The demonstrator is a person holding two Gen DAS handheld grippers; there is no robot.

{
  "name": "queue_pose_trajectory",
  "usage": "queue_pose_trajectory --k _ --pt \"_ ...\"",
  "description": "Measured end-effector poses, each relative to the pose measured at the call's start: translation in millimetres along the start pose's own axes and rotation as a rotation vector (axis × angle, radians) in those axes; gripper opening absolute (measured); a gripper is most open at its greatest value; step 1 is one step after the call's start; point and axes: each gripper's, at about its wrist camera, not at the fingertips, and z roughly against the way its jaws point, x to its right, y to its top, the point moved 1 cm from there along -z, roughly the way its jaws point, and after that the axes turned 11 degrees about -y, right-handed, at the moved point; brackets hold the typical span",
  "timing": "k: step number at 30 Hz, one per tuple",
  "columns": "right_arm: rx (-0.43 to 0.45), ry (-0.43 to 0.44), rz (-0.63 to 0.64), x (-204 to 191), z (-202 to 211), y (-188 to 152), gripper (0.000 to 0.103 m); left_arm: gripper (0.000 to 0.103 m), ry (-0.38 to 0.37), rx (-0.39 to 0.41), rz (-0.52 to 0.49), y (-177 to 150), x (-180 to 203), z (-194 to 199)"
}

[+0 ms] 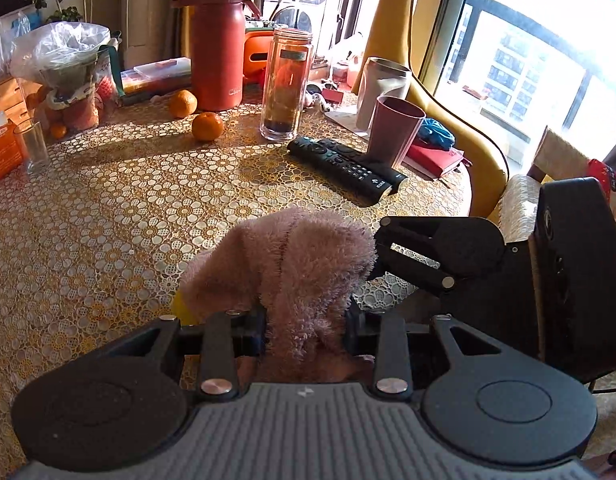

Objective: Clean container
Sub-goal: 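Rub the towel along the jar body while the right gripper rotates the jar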

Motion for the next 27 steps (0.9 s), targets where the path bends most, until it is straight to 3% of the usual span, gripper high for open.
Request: queue_pose_trajectory --k 13,18,22,27 --pt "0.02 -0.015 0.044 -4 -1 8 0.065 0.034 0.136 0.028 0.156 -2 -65 27" --pt "0.038 -0.023 0.095 -10 0 9 0.065 0.034 0.066 0.074 0.129 9 -53 44" --pt "0.035 -0.016 0.092 -9 -2 9 0.065 0.034 0.002 0.052 0.059 16 -28 32" --pt "0.034 -0.021 0.122 -12 -1 9 0.065 0.034 0.021 0.009 0.033 14 -24 9"
